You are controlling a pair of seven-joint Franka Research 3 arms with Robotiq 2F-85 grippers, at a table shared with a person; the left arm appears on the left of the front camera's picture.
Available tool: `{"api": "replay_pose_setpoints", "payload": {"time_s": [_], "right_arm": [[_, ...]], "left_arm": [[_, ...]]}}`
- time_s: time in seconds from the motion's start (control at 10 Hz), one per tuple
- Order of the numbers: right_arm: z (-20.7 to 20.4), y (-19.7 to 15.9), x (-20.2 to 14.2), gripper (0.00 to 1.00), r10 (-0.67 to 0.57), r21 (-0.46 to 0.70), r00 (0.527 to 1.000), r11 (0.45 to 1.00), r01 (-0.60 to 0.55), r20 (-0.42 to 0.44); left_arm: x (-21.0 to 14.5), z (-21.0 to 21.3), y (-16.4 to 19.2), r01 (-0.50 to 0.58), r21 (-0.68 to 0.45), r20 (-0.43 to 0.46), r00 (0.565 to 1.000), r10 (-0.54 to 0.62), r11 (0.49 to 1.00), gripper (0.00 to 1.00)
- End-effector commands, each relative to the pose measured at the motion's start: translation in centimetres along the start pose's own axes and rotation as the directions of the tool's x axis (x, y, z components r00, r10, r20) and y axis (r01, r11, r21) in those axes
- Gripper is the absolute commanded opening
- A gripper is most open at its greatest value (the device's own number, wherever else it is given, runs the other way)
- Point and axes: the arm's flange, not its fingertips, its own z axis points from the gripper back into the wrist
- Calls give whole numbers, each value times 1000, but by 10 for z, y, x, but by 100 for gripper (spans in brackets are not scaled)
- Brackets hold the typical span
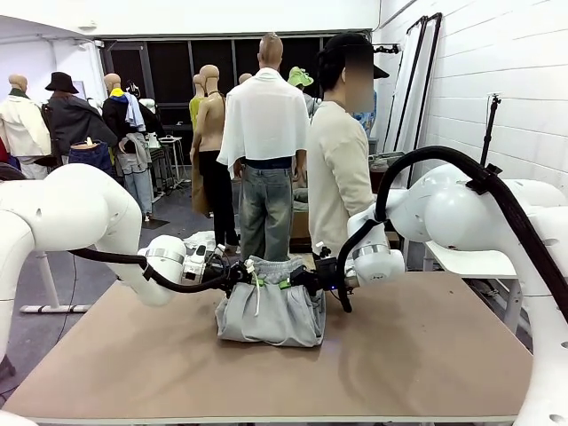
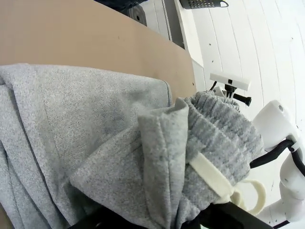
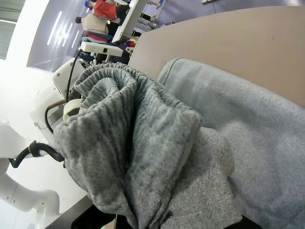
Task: Fold the training pants.
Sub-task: Fold the Training pants in half.
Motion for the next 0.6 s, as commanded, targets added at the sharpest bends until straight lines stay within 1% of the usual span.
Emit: {"api": "replay_pose_setpoints", "payload": {"time_s": [0.0, 0.3, 0.4, 0.5], "right_arm": [[23, -16, 11, 29, -46, -79, 999, 996, 47, 15], [34, -14, 9, 89, -71, -90, 997, 993, 74, 35], [38, -14, 9, 100, -83, -101, 996, 991, 86, 37], [45, -14, 8, 100, -86, -118, 995, 989, 90, 42]], "left_arm": [[11, 28, 8, -14, 67, 33, 999, 12, 998, 35], [6, 38, 7, -32, 80, 40, 999, 29, 996, 95], [5, 45, 6, -36, 89, 53, 998, 32, 995, 100], [3, 52, 7, -42, 97, 61, 997, 37, 994, 100]]}}
